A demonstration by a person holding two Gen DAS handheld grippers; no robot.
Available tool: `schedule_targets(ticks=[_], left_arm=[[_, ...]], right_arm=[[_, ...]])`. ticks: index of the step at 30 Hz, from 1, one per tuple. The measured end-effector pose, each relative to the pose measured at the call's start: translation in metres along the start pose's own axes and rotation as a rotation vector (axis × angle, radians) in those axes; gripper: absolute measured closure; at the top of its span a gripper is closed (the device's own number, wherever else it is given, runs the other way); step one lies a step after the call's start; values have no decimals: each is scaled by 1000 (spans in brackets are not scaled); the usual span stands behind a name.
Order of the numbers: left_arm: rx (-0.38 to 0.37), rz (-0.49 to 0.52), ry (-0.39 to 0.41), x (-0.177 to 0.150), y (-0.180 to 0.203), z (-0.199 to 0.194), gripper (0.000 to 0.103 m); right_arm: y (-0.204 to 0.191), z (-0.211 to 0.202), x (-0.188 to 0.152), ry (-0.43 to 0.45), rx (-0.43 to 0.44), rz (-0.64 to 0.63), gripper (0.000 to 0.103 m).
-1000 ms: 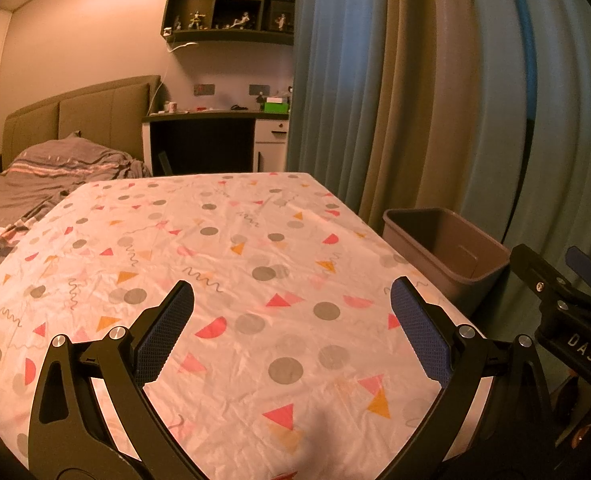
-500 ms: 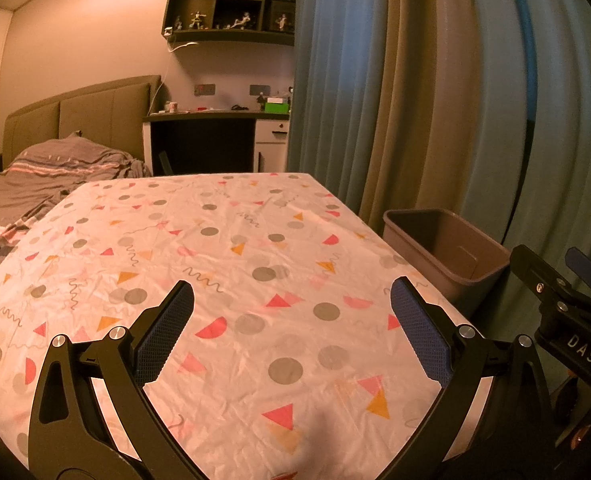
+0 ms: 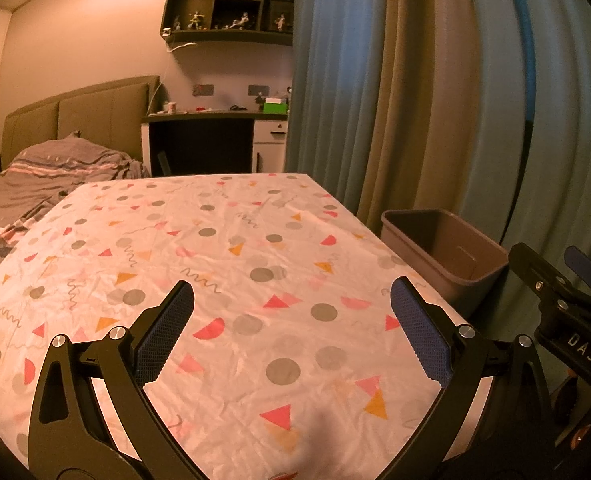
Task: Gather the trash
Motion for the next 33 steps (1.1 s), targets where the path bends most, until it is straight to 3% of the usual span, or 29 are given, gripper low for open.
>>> schedule_targets(ticks=[8,12,15,23,33], left_arm=[[-5,3,3,0,4,2,6],[-3,10,6,1,6,2,20],[-7,12,6,1,8,3,21],[2,17,8,2,9,3,21],[34,25,15,4,10,1,7]], right_arm=[[-1,0,1,-3,1,0,6],[-1,0,1,-1,-1,2,6],[0,0,0,1,0,1,6],[-1,1,4,2,1,5,6],[0,1,8,12,-3,21,6]])
Point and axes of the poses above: each gripper's, at about its wrist camera, not at the fingertips, and z roughly the way its jaws point, y to its right, x to its top, the point moved 2 cm from there along z, roughly the way its jaws point, and after that the axes turned 12 degrees about -x, right-handed, at the moved point
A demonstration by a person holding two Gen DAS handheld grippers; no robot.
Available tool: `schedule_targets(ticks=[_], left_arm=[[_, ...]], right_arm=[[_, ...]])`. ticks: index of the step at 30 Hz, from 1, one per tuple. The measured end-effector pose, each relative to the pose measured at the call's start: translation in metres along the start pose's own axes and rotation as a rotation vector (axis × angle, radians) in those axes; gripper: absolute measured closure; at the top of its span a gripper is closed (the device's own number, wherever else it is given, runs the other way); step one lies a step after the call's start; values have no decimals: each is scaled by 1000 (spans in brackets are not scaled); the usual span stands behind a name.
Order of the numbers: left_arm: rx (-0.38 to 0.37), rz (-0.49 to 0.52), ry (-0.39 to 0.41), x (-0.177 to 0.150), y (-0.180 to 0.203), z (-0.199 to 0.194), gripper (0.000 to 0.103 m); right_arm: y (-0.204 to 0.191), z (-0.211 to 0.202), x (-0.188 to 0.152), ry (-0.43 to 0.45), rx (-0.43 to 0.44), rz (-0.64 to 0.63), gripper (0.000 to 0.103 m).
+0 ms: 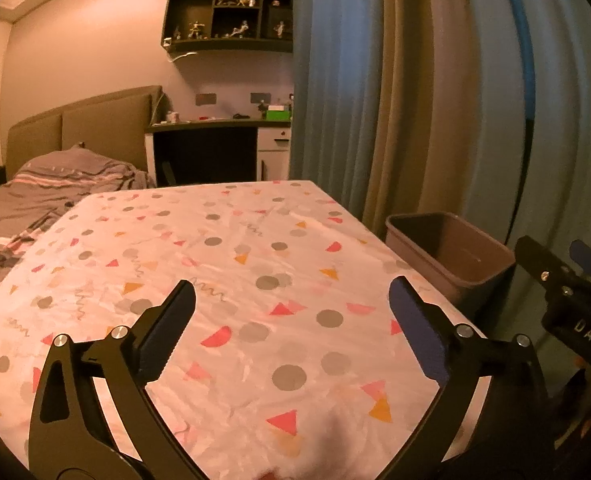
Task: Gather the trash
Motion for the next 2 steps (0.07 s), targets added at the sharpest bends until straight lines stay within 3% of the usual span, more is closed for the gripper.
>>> schedule_targets(ticks=[2], left_arm=[[9,-8,-8,0,-2,0,7]], right_arm=[[1,0,-1,0,-1,3,6]])
Point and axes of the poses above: each gripper's, at about its wrist camera, not at the fingertips, and z roughly the way its jaws point, y to its right, x to its top, the point moved 2 cm from there along z, roughly the way its jaws point, and after that the axes turned 12 degrees about -x, right-handed, at the moved point
